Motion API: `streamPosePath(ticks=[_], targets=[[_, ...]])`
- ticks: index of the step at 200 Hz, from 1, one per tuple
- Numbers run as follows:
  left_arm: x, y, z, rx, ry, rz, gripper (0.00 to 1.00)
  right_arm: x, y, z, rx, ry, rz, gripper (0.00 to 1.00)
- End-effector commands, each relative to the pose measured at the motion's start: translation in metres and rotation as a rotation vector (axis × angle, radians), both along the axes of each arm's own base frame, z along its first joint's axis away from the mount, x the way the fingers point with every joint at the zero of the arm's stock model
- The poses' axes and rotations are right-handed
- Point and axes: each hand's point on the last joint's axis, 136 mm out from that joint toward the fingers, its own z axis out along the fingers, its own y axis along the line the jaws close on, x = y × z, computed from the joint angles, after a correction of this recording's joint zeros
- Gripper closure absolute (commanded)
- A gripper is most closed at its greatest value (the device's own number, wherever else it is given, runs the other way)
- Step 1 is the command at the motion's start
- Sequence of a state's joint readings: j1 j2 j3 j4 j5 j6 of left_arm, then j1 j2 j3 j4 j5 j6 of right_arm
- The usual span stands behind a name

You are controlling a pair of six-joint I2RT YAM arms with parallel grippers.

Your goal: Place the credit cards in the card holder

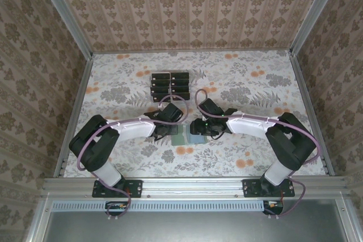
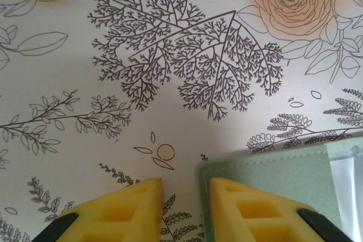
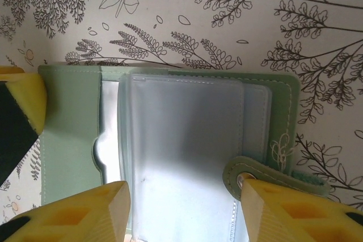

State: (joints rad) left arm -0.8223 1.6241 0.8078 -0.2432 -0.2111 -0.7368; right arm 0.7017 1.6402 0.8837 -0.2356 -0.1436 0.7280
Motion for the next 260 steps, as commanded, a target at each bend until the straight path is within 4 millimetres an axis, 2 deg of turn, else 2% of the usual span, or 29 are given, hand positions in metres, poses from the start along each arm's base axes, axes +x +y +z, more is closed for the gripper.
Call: streamPosePath(ticks=[1,22,64,88,145,177,210,260], targets=[[0.008,0.004,-0.007,0.030,-0.004,-0.003,0.72,0.000,0.006,0.001,0.004,0.009,0.028,0.44],[0.011,0.005,-0.008,0.034,-0.004,-0.007,0.72,-0.001,0.008,0.005,0.018,0.009,0.029,0.43],[0.016,0.006,-0.006,0.026,-0.009,-0.011,0.72,0.000,0.007,0.039,0.057,-0.054,0.016,0.42],[0.018,0.004,-0.006,0.018,-0.010,-0.017,0.72,-0.003,0.011,0.048,0.059,-0.068,0.029,0.42],[0.018,0.005,-0.008,0.016,-0.004,-0.015,0.72,-0.006,0.032,0.035,0.039,-0.043,0.075,0.42],[0.017,0.007,-0.007,0.016,-0.004,-0.010,0.72,-0.006,0.033,0.024,0.015,-0.025,0.071,0.42],[0.017,0.008,-0.009,0.016,0.001,-0.007,0.72,-0.004,0.021,0.014,-0.058,-0.029,0.060,0.42],[0.015,0.008,-0.012,0.018,0.006,-0.008,0.72,0.001,-0.007,0.021,-0.147,-0.075,0.019,0.42]])
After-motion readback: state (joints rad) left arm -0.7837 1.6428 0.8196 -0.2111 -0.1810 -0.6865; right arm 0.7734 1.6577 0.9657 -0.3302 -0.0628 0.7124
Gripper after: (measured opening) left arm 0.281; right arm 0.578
